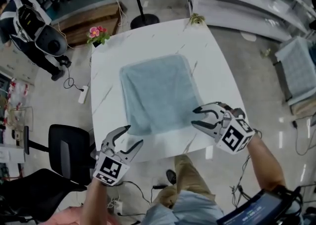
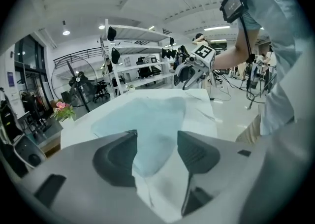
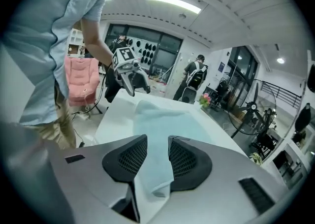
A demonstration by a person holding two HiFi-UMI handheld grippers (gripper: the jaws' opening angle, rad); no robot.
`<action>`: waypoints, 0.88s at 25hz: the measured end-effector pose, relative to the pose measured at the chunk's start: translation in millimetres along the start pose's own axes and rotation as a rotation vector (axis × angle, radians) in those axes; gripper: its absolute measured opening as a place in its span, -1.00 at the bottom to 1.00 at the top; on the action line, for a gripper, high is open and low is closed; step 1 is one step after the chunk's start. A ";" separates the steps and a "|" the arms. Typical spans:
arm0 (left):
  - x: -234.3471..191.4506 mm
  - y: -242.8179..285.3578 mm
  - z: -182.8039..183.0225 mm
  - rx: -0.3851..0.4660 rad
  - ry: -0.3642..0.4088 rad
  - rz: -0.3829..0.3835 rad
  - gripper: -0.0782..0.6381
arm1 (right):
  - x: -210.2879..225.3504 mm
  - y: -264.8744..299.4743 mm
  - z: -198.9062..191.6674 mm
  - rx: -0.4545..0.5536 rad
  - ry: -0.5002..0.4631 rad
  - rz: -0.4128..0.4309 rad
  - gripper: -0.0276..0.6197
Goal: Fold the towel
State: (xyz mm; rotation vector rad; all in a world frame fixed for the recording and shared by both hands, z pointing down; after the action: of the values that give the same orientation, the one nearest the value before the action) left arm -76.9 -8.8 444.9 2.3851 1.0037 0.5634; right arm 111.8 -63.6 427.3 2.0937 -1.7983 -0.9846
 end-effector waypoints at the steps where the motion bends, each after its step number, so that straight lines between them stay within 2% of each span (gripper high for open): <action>1: 3.4 3.9 -3.7 -0.012 0.024 -0.012 -0.07 | -6.2 2.3 -5.5 -0.015 -0.015 0.018 -0.45; 5: 5.9 17.7 -24.5 -0.064 0.113 -0.051 -0.03 | -21.3 10.4 -30.0 -0.099 -0.081 0.083 -0.41; 13: -7.1 35.6 -58.8 -0.200 0.314 -0.059 -0.05 | -30.0 23.4 -73.7 -0.219 -0.174 0.172 -0.32; 19: -8.4 35.4 -77.5 -0.244 0.395 -0.048 -0.39 | -30.1 24.2 -87.9 -0.260 -0.219 0.195 -0.33; 22: -7.8 36.4 -79.2 -0.229 0.392 -0.039 -0.53 | -29.2 24.5 -87.1 -0.256 -0.225 0.197 -0.36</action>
State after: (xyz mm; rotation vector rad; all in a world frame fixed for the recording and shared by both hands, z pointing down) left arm -105.0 -15.1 527.5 2.0919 1.0755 1.0988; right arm 143.9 -64.4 516.7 1.6765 -1.8221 -1.3572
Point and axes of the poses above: the fingertips, and each gripper's own axes: y forward along the fingers, x to its right, z out of its top, the point moved 1 cm from there along -y, backward along the fingers, and after that the axes turned 1 degree about z, right-handed, at the moved point
